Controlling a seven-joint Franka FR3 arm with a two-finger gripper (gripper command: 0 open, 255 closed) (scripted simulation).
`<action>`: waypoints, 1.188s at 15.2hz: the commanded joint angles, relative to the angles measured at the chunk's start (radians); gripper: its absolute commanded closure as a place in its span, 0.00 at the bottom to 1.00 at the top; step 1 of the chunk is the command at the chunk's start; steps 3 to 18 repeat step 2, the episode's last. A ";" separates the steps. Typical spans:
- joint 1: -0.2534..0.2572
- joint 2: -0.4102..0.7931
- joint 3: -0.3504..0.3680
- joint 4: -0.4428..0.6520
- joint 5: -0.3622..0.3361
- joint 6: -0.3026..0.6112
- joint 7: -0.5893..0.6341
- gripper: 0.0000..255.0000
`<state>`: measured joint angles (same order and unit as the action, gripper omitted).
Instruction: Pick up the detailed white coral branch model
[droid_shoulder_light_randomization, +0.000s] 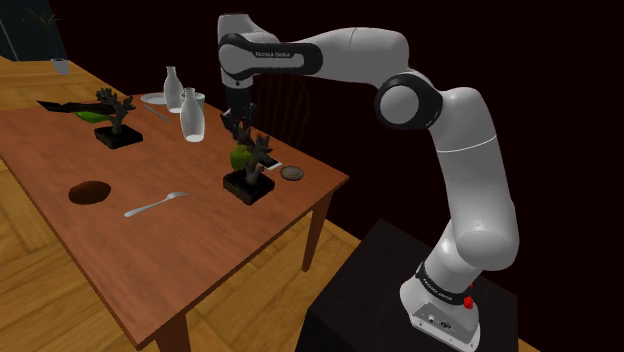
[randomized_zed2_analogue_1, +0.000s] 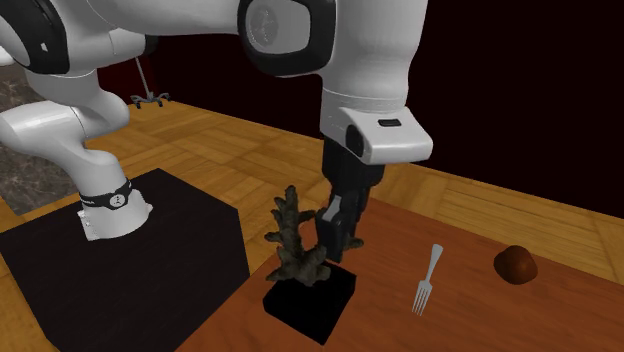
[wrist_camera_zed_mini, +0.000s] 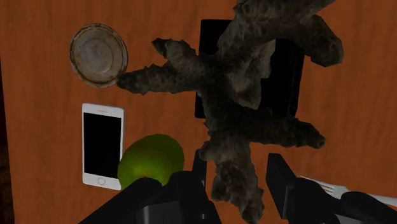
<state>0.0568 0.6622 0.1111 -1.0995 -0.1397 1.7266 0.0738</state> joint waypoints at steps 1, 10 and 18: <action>0.002 0.001 0.000 0.023 0.000 -0.020 -0.001 1.00; 0.002 0.002 0.000 0.023 0.000 -0.020 -0.001 1.00; 0.002 0.002 0.000 0.023 0.000 -0.020 -0.001 1.00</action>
